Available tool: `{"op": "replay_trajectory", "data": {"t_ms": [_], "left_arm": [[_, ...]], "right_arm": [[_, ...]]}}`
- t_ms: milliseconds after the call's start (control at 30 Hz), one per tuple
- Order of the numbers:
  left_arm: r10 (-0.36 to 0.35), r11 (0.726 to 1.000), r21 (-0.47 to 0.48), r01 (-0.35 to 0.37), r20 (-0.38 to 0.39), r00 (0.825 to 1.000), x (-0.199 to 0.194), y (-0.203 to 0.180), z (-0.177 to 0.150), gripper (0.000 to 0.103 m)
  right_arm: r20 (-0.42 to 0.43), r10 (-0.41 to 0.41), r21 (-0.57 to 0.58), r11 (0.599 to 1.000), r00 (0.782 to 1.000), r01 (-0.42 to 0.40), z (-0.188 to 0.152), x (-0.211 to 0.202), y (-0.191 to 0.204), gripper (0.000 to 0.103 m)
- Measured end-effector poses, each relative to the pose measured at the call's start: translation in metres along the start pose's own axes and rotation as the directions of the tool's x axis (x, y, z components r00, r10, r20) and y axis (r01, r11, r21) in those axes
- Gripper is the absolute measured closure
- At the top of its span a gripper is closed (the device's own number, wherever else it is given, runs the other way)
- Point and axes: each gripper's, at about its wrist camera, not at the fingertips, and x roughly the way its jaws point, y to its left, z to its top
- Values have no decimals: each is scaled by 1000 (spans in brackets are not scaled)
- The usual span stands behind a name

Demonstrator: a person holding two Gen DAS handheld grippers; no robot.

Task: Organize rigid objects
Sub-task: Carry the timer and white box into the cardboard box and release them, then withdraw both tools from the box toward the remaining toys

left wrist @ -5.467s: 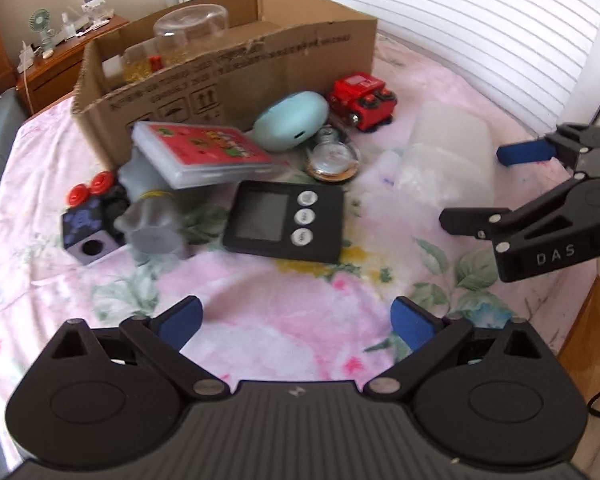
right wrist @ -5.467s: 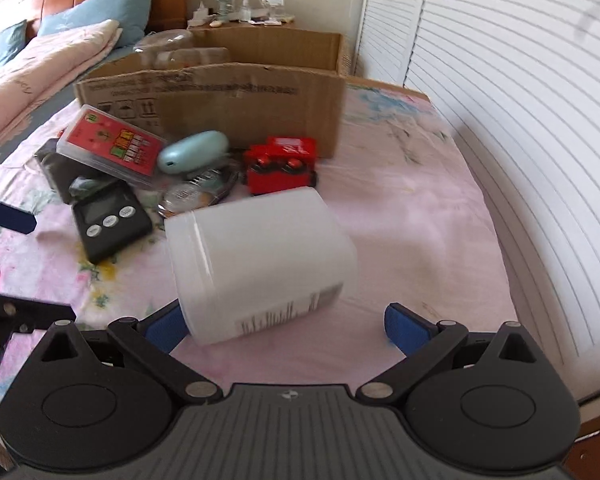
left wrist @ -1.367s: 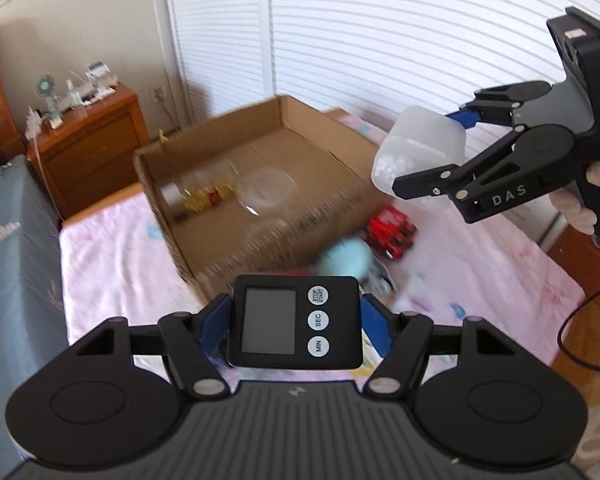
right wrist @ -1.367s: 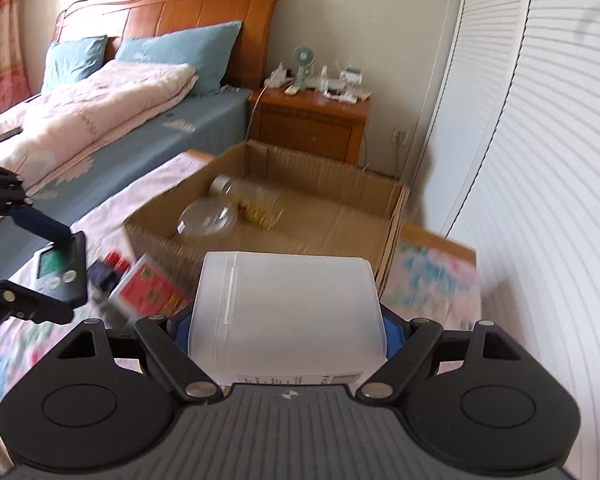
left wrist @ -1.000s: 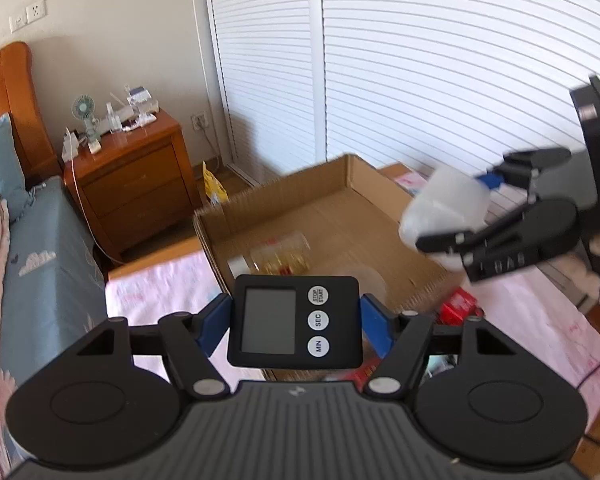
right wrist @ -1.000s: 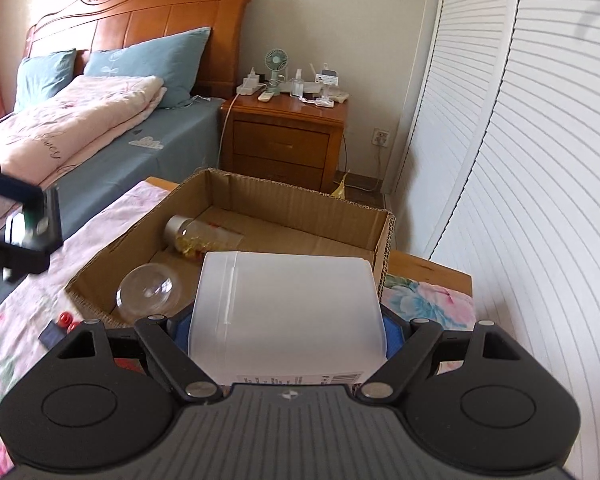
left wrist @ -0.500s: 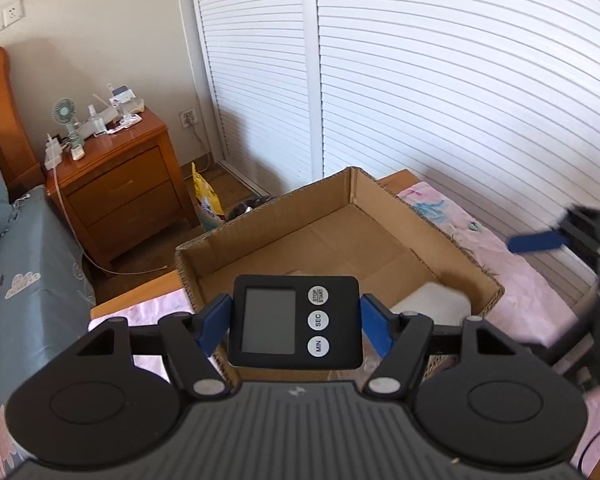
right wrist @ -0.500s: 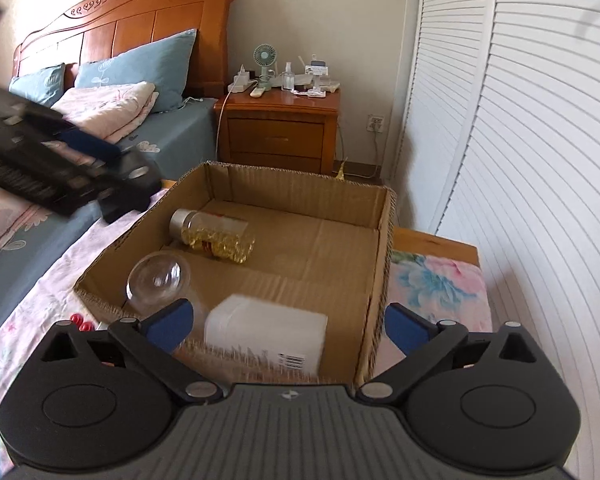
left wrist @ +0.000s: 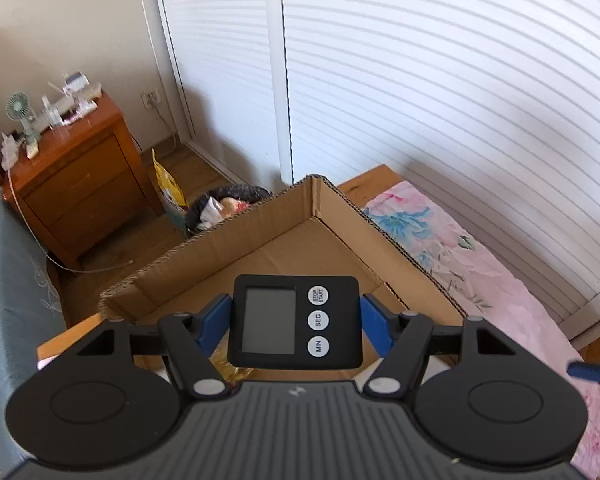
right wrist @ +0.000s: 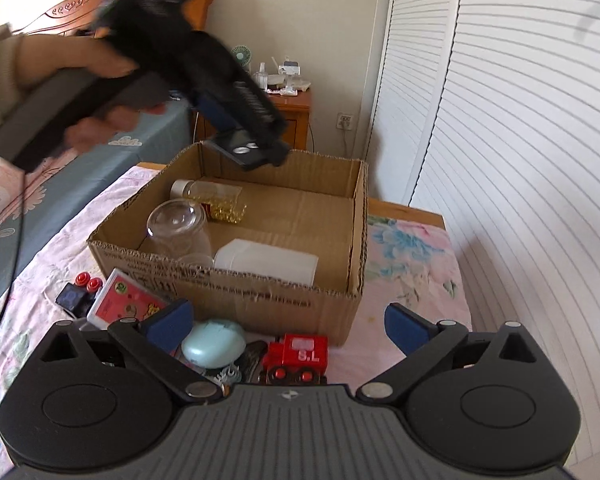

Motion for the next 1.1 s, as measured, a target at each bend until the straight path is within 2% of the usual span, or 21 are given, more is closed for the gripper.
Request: {"op": "replay_trajectory", "data": {"t_ms": [167,267,533,800,1100], "left_arm": [[-16,1000,-20,16,-27,1000,22,-2,9,32],[2,999,-33,-2,-12,1000,22,-2,12,17],[23,998,-53,-24,-6,1000,-3,4,6,15],[57,997,-48,-55,44,997,-50,3,-23,12],[106,991,-87,-98,93,990,-99,9,-84,12]], "right_arm": [[2,-6,26,1000,1000,6,-3,1,-7,0],[7,-3,43,999,1000,3,-5,0,-10,0],[7,1,66,998,1000,-1,-6,-3,-12,0],[28,6,78,997,1000,-8,-12,-17,-8,0],[30,7,83,997,1000,-9,-25,-29,-1,0]]}}
